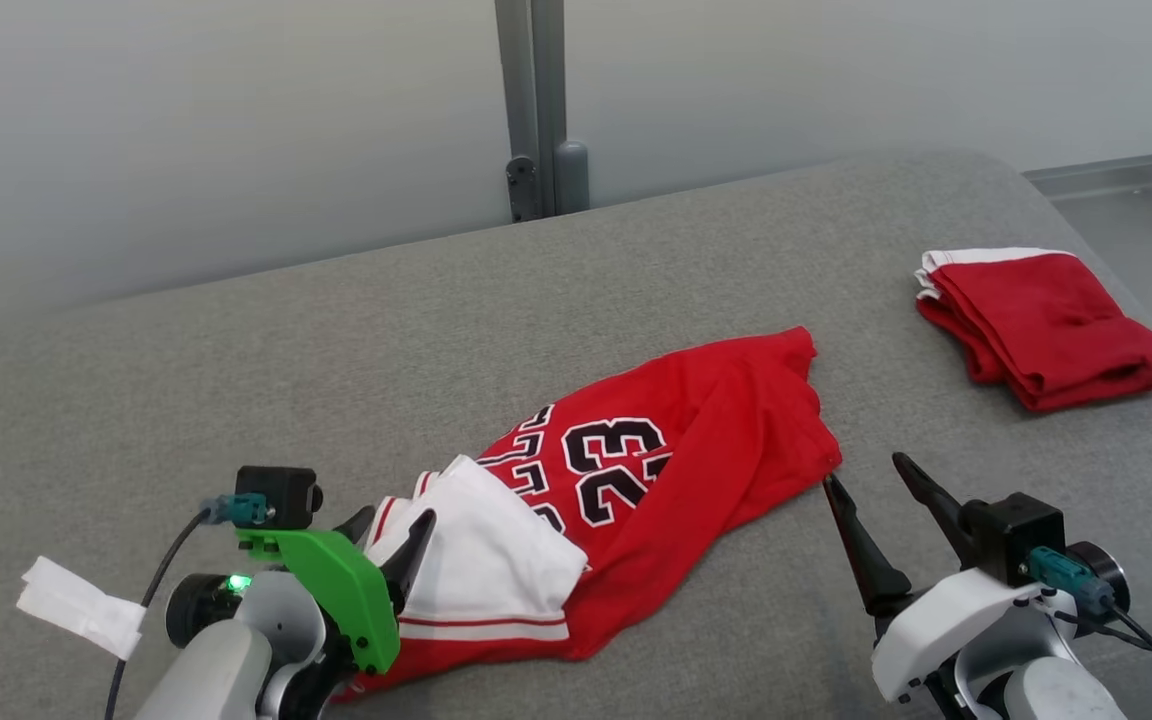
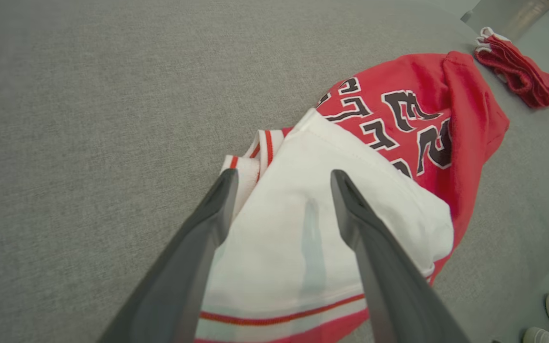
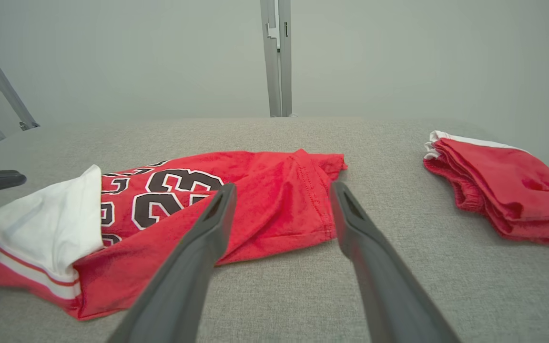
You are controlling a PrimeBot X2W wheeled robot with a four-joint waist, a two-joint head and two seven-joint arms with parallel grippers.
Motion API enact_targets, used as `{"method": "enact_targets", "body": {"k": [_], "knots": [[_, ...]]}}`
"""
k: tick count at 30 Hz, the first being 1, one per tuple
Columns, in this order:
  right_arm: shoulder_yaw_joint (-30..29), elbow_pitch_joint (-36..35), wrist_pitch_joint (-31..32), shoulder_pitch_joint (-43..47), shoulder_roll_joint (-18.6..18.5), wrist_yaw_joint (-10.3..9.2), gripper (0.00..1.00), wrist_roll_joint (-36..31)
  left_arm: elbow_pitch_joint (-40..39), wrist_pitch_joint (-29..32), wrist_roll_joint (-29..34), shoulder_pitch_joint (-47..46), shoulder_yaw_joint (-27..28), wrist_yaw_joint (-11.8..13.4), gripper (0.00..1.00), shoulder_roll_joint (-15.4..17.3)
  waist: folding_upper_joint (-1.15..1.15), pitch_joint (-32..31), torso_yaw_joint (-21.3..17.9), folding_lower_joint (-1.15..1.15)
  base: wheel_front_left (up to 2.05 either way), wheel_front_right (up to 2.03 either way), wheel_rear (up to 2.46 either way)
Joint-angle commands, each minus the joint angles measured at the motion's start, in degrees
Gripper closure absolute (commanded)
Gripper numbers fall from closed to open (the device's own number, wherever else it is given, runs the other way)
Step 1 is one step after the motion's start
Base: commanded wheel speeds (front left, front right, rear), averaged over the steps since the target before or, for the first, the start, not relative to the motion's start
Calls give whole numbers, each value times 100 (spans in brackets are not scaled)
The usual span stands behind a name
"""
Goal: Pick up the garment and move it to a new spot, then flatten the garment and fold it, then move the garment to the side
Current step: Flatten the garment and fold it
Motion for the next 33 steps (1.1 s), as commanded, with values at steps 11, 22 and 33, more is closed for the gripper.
{"method": "enact_targets", "body": {"k": [11,22,33], "knots": [[-10,89,-128,-168,3,-3,0,49,398,809,-723,-585,-384,-15,0,149,0,368,-470,0,0,0,0],[-33,127,-159,-175,86,-3,0,-13,32,778,-775,-746,-706,-13,0,268,0,314,-395,0,0,0,0],[-5,137,-173,-182,77,-3,0,16,-12,955,-690,-805,-838,173,64,313,0,366,-414,0,0,0,0]]}}
